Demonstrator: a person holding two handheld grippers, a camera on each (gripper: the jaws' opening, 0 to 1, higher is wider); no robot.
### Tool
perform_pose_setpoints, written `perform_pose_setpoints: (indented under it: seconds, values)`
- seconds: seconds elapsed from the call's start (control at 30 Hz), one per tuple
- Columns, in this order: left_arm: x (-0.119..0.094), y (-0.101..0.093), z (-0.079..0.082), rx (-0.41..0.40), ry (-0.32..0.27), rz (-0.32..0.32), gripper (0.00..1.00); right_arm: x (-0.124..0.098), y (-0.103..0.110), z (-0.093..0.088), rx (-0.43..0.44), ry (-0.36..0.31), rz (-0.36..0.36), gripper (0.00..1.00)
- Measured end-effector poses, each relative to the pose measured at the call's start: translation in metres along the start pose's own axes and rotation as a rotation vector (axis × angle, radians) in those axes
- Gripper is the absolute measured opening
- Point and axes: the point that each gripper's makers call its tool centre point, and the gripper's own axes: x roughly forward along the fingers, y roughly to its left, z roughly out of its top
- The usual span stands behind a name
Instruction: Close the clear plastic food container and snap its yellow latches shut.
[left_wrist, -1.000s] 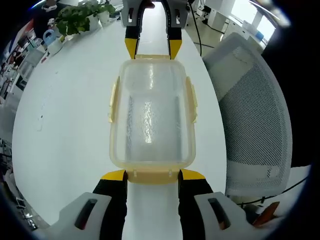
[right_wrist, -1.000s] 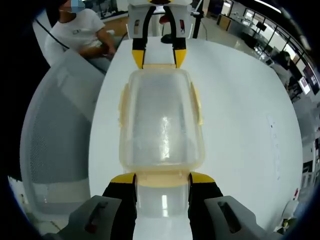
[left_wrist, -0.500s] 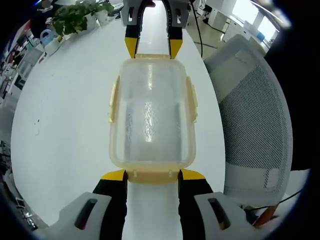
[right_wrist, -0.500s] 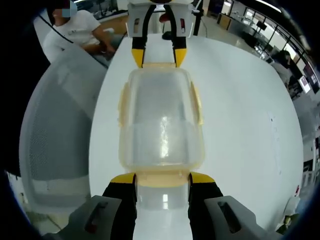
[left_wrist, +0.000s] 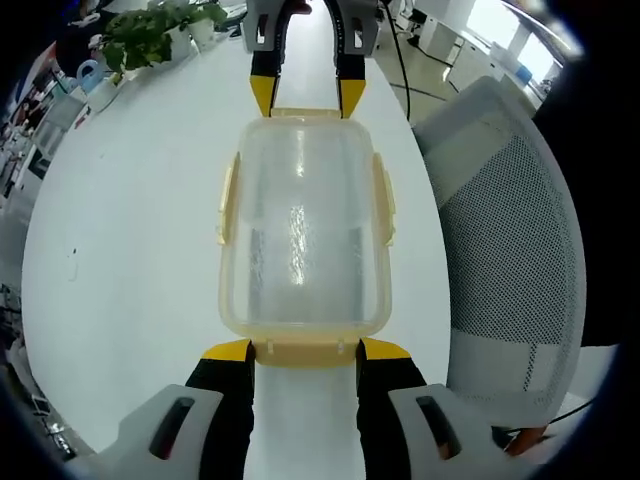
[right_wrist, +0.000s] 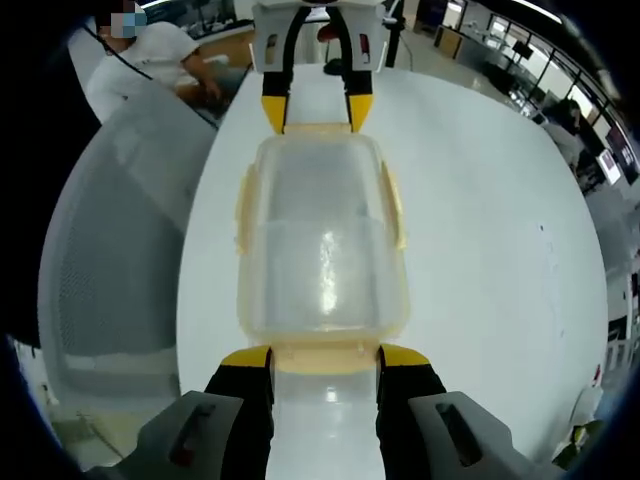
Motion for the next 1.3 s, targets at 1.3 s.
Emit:
perform_pose_setpoints:
  seconds: [1.3]
  values:
    - [0.018,0.002,0.047,-0.020,0.000,-0.015,0.39,-0.011,-0.004,-0.049,0.011,0.017,0.022,0.38]
